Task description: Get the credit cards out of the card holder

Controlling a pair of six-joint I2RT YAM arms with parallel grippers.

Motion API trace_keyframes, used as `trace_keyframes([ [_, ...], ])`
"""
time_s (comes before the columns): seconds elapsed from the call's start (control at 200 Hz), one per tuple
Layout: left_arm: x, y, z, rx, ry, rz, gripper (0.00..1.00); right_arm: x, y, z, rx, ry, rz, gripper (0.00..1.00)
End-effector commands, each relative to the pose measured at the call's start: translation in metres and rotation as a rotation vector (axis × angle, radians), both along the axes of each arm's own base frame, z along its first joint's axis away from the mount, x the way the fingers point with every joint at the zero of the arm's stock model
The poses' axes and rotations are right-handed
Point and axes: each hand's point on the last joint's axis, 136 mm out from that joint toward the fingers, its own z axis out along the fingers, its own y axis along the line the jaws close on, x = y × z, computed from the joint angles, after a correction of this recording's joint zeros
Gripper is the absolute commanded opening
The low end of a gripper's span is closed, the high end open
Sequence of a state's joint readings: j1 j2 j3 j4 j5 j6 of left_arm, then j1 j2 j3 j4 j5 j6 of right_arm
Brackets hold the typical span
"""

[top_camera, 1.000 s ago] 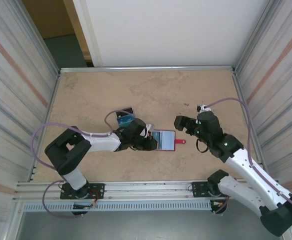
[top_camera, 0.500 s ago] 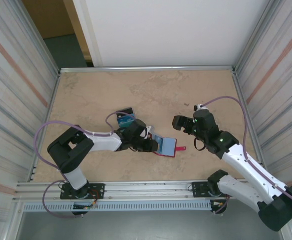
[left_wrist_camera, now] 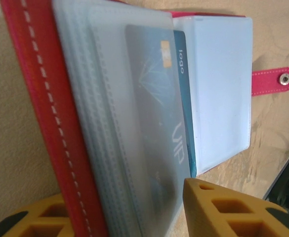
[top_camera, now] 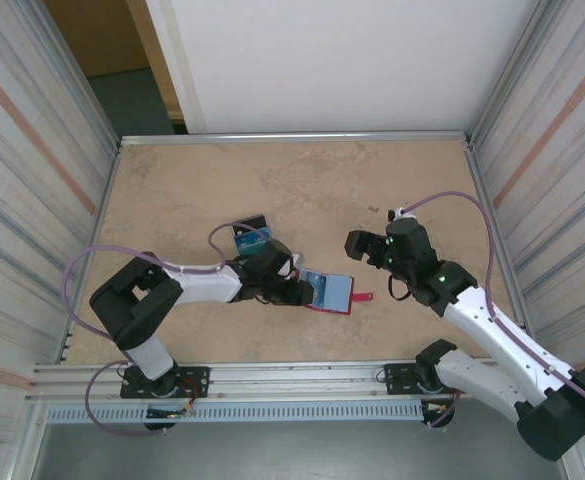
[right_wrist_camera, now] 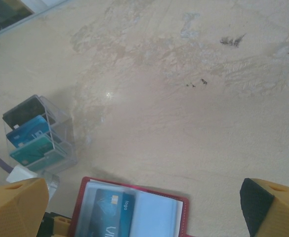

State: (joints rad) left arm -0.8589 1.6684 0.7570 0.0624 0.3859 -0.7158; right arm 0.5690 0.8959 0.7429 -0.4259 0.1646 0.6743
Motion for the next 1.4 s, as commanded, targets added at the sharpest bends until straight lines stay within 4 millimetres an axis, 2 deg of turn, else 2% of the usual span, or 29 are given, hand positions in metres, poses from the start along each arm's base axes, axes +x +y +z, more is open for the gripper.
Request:
trace_keyframes([
  [0.0, -0.009, 0.011, -0.001, 0.074, -0.025, -0.023, 0.49, 0.006, -0.004, 0.007, -0.006, 0.014, -0.049, 0.99],
  [0.14, -0.014, 0.019, 0.000, 0.136, -0.063, -0.029, 0.55, 0.005, -0.009, -0.004, -0.048, 0.089, -0.084, 0.99],
  [0.21, -0.012, 0.026, 0.002, 0.163, -0.093, -0.009, 0.58, 0.006, -0.007, -0.017, -0.075, 0.147, -0.082, 0.99],
  [0.361, -0.002, 0.038, 0.014, 0.175, -0.168, 0.050, 0.60, 0.004, 0.007, -0.026, -0.052, 0.179, -0.037, 0.99],
  [0.466, 0.006, 0.043, 0.022, 0.181, -0.219, 0.088, 0.58, 0.001, 0.017, -0.033, -0.018, 0.206, -0.012, 0.99],
  [0.601, 0.017, 0.047, 0.026, 0.186, -0.258, 0.135, 0.55, -0.006, 0.034, -0.047, 0.026, 0.255, 0.045, 0.85],
  [0.707, 0.024, 0.049, 0.021, 0.196, -0.267, 0.156, 0.53, -0.013, 0.047, -0.057, 0.054, 0.309, 0.081, 0.73],
  [0.777, 0.028, 0.050, 0.018, 0.210, -0.277, 0.161, 0.46, -0.017, 0.053, -0.065, 0.066, 0.349, 0.089, 0.64],
  [0.907, 0.031, 0.048, 0.011, 0.231, -0.289, 0.131, 0.37, -0.024, 0.065, -0.076, 0.101, 0.401, 0.122, 0.61],
  [1.132, 0.024, 0.043, -0.004, 0.237, -0.247, 0.085, 0.30, -0.032, 0.083, -0.093, 0.179, 0.465, 0.179, 0.58],
  [1.288, 0.019, 0.038, -0.008, 0.228, -0.225, 0.058, 0.25, -0.038, 0.090, -0.112, 0.203, 0.522, 0.208, 0.45],
  [1.393, 0.015, 0.035, -0.011, 0.227, -0.215, 0.045, 0.24, -0.040, 0.094, -0.122, 0.222, 0.550, 0.228, 0.40],
])
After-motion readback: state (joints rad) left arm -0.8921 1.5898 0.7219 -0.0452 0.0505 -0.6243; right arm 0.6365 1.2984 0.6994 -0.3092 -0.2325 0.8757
